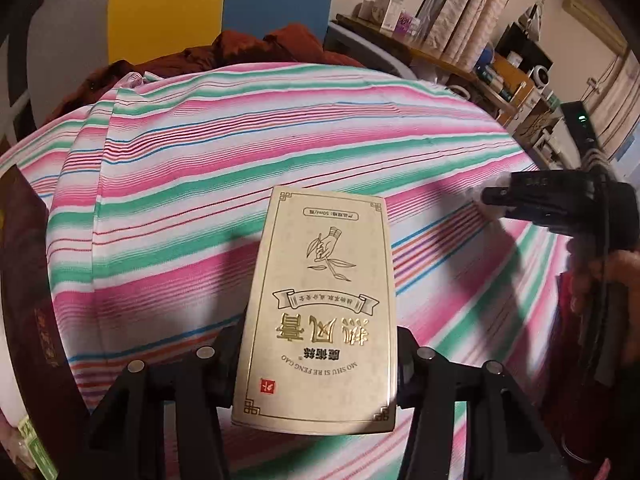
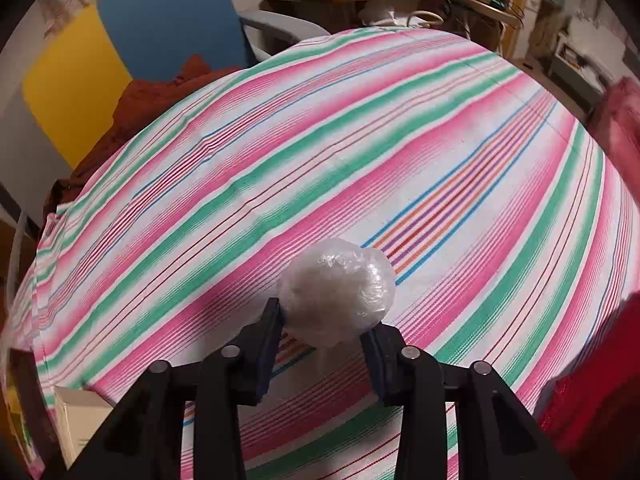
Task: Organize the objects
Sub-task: 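Carry cream box and wrapped ball into the gold tray and open both tools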
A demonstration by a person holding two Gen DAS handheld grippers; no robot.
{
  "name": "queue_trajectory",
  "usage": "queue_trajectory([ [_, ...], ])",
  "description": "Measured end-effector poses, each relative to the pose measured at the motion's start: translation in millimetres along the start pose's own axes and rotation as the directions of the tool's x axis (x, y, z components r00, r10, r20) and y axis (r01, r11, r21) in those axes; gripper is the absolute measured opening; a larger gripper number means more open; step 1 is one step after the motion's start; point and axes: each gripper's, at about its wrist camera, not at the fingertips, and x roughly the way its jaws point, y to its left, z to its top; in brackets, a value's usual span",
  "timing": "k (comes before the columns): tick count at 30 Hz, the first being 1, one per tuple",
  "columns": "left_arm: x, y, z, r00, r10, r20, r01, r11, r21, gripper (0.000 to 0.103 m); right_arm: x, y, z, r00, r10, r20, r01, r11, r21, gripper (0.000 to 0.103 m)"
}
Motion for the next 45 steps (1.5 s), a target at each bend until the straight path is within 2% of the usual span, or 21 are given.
queue_trajectory([
  [6, -30.6, -0.5, -5.3, 0.997, 0.033, 0.076, -0.034, 0.999, 0.011, 0.054, -5.3, 19.5, -4.0, 0.998, 0.057, -0.001, -0.057, 0.996, -0.065, 0.037],
  [14, -72.2, -1.8, -14.0, 0.986, 0.083, 0.146, -0.084, 0.996, 0.001, 0.054, -9.7, 43.6, -11.8, 0.986, 0.165, -0.025, -0.167, 0.967, -0.191, 0.037],
  [21, -111.8, 11.5, -25.9, 0.968, 0.137, 0.211, -0.133, 0.991, -0.033, 0.054, -18.2, 61.7, -18.6, 0.979, 0.204, -0.007, -0.199, 0.943, -0.267, 0.037],
  [26, -140.6, 24.1, -36.0, 0.948, 0.181, 0.260, -0.172, 0.983, -0.060, 0.054, -26.3, 80.3, -24.4, 0.970, 0.241, 0.015, -0.224, 0.920, -0.322, 0.037],
  [34, -171.4, 47.9, -53.0, 0.927, 0.236, 0.292, -0.212, 0.971, -0.114, 0.054, -37.5, 98.6, -39.4, 0.963, 0.271, 0.008, -0.244, 0.878, -0.411, 0.037],
  [41, -185.7, 71.1, -64.8, 0.915, 0.270, 0.299, -0.225, 0.958, -0.176, 0.054, -45.9, 119.9, -54.0, 0.962, 0.273, -0.007, -0.242, 0.839, -0.488, 0.037],
  [45, -191.7, 84.4, -72.3, 0.912, 0.278, 0.302, -0.223, 0.953, -0.203, 0.054, -61.0, 138.0, -65.5, 0.954, 0.298, -0.007, -0.258, 0.813, -0.522, 0.037],
])
